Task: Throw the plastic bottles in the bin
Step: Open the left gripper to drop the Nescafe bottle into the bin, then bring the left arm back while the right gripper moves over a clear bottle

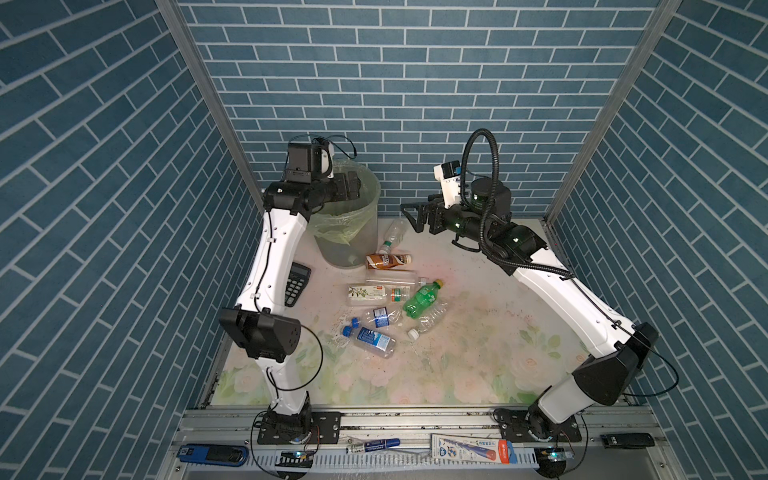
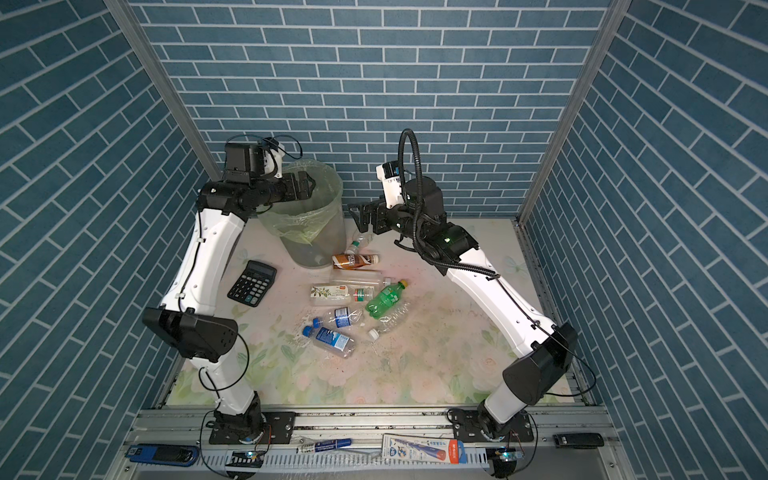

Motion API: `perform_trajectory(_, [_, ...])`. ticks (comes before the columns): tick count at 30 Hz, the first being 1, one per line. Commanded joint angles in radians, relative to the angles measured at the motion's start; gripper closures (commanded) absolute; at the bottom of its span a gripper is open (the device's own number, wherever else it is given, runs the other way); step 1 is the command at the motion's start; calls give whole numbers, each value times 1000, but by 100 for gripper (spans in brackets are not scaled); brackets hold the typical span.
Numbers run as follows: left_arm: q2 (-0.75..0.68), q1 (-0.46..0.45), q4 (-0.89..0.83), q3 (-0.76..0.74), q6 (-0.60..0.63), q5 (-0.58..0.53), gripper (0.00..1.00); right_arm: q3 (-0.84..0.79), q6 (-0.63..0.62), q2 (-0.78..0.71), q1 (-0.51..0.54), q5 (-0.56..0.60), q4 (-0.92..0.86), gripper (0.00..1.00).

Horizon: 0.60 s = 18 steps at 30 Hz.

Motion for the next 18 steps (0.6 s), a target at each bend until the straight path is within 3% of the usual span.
perform_trajectory(1, [-74,-16,46,-37,18,-20,1,-23,-19,-27,6,8,3,1])
perform_trajectory(12, [-159,-130,63,-153,25,-51,1,-85,25,-49,-8,53,-22,1])
perform_trajectory(18, [-242,-222,86,-329,-8,-95,1,-187,49,-106,-23,77,-34,1])
